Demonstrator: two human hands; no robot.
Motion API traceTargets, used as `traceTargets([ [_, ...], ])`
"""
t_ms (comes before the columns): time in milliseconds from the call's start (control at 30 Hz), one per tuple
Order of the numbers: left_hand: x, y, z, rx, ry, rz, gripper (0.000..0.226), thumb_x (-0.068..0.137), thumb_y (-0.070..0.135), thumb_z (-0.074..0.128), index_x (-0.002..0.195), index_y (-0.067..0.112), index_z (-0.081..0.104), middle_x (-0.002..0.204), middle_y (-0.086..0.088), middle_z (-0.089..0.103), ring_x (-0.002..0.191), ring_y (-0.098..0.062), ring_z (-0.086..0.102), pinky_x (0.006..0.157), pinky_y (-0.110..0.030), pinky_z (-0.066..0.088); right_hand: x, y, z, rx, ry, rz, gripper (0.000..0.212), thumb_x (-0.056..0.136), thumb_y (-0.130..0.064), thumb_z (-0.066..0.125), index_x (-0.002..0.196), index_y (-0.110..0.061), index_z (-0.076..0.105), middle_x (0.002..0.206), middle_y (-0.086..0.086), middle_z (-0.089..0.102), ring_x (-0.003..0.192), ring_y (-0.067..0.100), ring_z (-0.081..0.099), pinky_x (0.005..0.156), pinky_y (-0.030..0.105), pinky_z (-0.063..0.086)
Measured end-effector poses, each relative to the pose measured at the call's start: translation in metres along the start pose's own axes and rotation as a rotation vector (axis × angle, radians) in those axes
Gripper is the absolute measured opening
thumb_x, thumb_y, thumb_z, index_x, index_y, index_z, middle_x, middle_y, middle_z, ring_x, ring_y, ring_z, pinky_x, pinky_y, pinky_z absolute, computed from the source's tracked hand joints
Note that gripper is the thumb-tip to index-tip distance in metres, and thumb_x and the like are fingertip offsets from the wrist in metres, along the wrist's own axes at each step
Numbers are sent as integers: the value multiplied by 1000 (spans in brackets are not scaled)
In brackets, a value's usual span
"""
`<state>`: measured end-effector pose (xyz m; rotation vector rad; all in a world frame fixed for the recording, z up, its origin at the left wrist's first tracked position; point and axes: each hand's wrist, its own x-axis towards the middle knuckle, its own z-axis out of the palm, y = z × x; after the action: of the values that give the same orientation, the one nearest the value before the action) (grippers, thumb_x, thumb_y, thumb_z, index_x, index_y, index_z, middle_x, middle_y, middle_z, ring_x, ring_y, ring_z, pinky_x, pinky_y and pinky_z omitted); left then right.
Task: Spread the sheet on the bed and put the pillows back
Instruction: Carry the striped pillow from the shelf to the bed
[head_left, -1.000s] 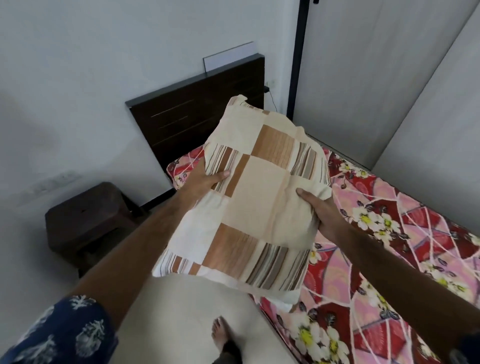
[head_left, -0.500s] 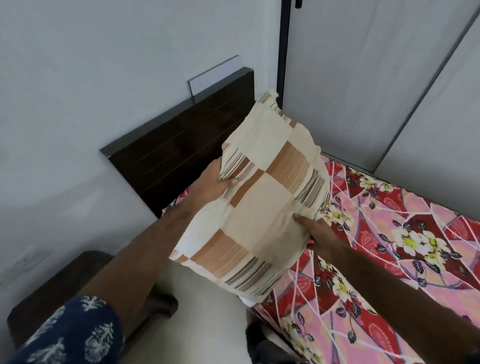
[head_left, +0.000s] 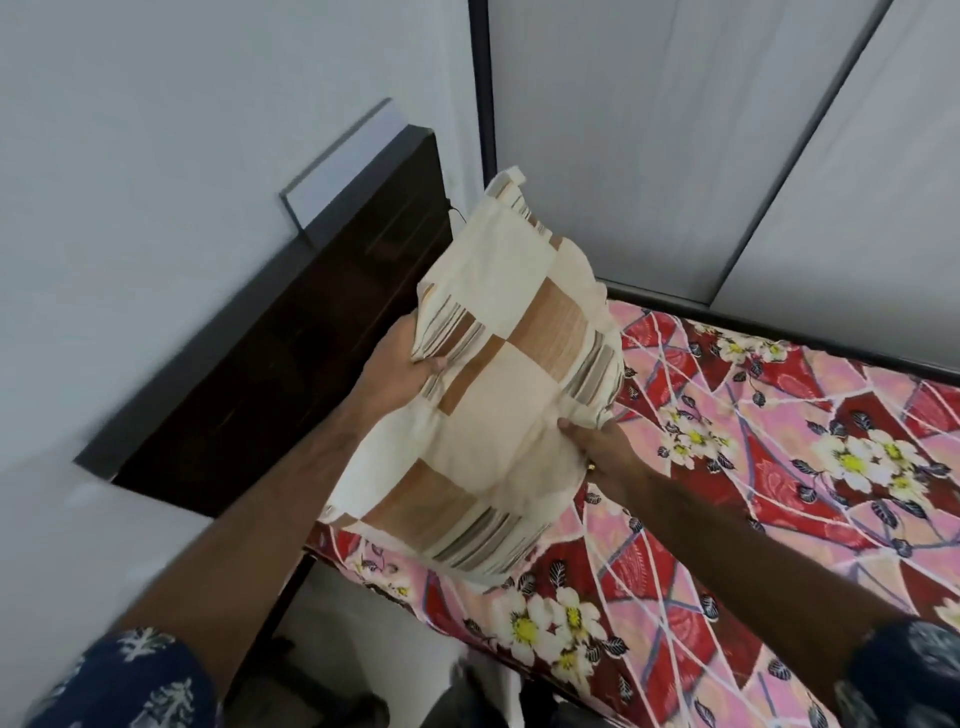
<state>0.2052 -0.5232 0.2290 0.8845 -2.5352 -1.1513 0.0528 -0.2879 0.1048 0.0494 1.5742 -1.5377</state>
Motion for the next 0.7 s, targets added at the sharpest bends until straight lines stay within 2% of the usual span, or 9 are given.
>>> traceTargets([
  [67,25,-11,-16,15,-10,40,60,88,12,73,142,21,49,127,8,59,118,-10,58,106,-39,47,16,-6,17,6,18,-17,42,90,-14,74,128,-2,59,115,14,74,91,24,76,69,42,63],
  [167,63,-32,-36,32,-17,82,69,88,21,76,147,28,42,135,14,54,123,-8,53,108,-37,41,39,-16,43,-4,78,-33,53,79,-28,82,124,-6,63,112,11,76,103,31,73,89,58,58],
  [267,97,-60,-54,81,-33,65,76,90,28,73,153,28,30,141,13,47,127,-9,47,109,-37,37,64,-22,72,-13,140,-65,62,74,-28,85,125,-3,60,113,12,75,101,30,74,81,46,63],
  [367,123,-102,-66,278,21,117,82,93,28,69,157,28,16,157,-5,35,142,-28,40,114,-55,38,94,-25,104,-151,159,-73,47,89,-27,77,120,-1,54,110,10,71,91,22,71,61,25,57],
  [433,135,-126,-67,514,1,145,77,98,28,61,159,18,14,164,-13,23,149,-38,27,117,-62,31,114,-22,121,-280,130,-50,56,95,-38,67,128,0,42,123,11,62,107,24,63,77,31,56],
  [500,138,-144,-60,725,-96,166,74,101,34,52,160,14,12,168,-15,13,154,-40,14,120,-65,22,129,-14,133,-345,110,-21,89,89,-55,63,148,0,25,150,17,45,134,35,49,106,47,47],
  [533,136,-151,-54,789,-148,192,72,102,36,48,160,14,11,168,-14,11,154,-40,9,121,-64,19,133,-12,137,-385,86,-25,97,87,-59,61,154,-3,19,156,15,38,140,35,42,113,52,41],
  [600,130,-161,-44,839,-245,239,72,102,37,44,161,16,8,169,-13,7,155,-38,4,122,-63,14,133,-9,147,-510,42,-85,90,94,-53,60,157,-5,17,150,1,34,144,28,33,120,49,31],
  [700,121,-163,-22,874,-317,265,78,101,39,46,161,15,2,170,-13,0,156,-38,-1,124,-62,6,119,-19,152,-771,20,-169,99,91,-62,57,160,-7,10,165,10,25,151,30,26,122,52,27],
])
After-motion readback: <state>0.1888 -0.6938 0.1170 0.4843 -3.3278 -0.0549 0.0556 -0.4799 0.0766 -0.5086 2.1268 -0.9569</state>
